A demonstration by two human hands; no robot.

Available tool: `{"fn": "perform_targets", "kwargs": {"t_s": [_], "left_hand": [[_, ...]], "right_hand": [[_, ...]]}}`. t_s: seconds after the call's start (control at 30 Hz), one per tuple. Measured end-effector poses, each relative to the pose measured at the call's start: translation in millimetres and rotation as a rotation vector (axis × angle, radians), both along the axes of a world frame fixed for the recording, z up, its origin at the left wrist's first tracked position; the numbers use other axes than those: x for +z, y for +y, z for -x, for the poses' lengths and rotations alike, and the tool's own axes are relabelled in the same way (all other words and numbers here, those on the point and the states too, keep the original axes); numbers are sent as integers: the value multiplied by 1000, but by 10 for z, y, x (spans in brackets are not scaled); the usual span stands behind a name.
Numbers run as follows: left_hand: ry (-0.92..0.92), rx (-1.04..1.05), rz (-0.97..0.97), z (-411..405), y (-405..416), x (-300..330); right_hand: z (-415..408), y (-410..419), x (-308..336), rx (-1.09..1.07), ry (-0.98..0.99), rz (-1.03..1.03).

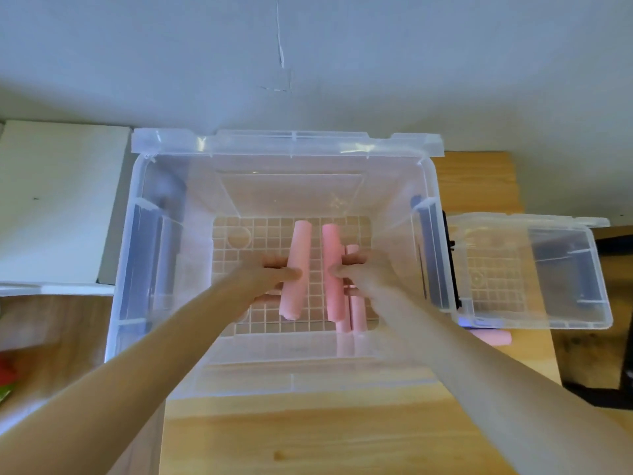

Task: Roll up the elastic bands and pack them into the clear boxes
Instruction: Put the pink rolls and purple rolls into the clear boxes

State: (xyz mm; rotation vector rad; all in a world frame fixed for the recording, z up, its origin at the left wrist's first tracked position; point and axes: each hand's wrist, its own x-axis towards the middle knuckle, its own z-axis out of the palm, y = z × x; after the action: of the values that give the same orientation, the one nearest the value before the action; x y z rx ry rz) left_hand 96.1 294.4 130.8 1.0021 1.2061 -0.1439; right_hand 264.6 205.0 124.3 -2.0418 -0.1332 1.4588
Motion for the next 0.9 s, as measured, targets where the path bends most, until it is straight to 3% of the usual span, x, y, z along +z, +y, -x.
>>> {"fn": "perform_targets", "kwargs": {"t_s": [0.4,0.9], "left_hand": [[171,-65,-16,-103,-58,-424],[210,-61,-93,-288,-196,-546]], "right_hand": [[270,165,-269,510,-461,37],[208,122,-318,769,-575,210]]}}
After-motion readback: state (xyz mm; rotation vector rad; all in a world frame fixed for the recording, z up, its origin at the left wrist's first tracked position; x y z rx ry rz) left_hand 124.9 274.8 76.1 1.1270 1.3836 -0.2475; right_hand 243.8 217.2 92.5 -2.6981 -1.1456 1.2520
